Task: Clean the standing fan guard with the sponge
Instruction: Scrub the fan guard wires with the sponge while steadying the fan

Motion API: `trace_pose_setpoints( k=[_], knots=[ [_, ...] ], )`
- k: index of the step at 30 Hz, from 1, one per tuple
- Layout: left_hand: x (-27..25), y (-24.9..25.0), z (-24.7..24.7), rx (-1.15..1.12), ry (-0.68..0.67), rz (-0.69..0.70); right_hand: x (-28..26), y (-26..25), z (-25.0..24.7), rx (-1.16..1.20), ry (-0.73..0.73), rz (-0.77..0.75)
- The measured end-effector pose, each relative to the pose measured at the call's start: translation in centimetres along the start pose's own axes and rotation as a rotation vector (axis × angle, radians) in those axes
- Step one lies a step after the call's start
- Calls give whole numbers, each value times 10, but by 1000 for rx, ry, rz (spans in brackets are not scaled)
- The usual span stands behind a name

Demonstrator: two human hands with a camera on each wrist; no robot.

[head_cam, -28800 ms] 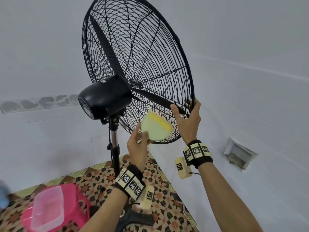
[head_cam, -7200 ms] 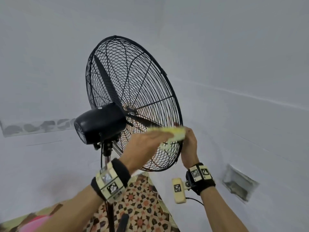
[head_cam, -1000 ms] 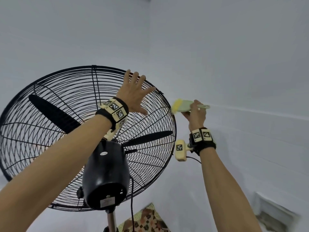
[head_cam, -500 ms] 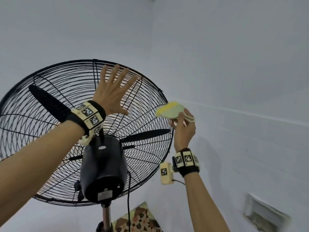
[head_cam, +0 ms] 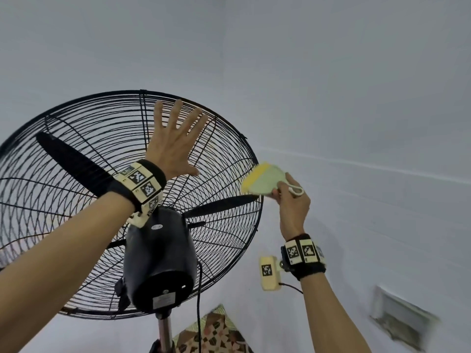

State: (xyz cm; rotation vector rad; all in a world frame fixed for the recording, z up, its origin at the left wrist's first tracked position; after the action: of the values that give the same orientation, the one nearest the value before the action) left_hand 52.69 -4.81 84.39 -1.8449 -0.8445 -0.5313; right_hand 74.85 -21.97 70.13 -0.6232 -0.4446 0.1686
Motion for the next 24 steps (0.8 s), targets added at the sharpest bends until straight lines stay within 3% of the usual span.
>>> trace_pose_setpoints(
  k=[3, 8, 14, 19, 24],
  knots=[
    [-1, 2, -1, -13, 6, 4, 7, -5, 3, 112, 28, -21],
    [-3, 1, 1, -26, 11, -15, 1, -1, 6, -20, -86, 83],
    [-5, 4, -2, -15, 42, -16, -1, -6, 14, 38, 15, -26],
    [-6, 1, 1, -25, 40, -26, -31, 16, 7, -87, -127, 77],
    [-8, 2, -1, -42, 54, -18, -30, 11, 8, 186, 84, -25]
  ],
)
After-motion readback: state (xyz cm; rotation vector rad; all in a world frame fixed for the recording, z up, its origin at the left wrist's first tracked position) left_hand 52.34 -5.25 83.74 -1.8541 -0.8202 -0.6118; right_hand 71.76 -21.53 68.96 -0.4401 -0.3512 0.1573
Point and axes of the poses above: each hand's wrist, its own x-axis towards the middle knuckle, its own z-axis out of the palm, y = z × x, the point moved 2 cm from there along x, towards the middle knuckle, and after that the axes turned 9 degrees about x, right-handed, at the moved point
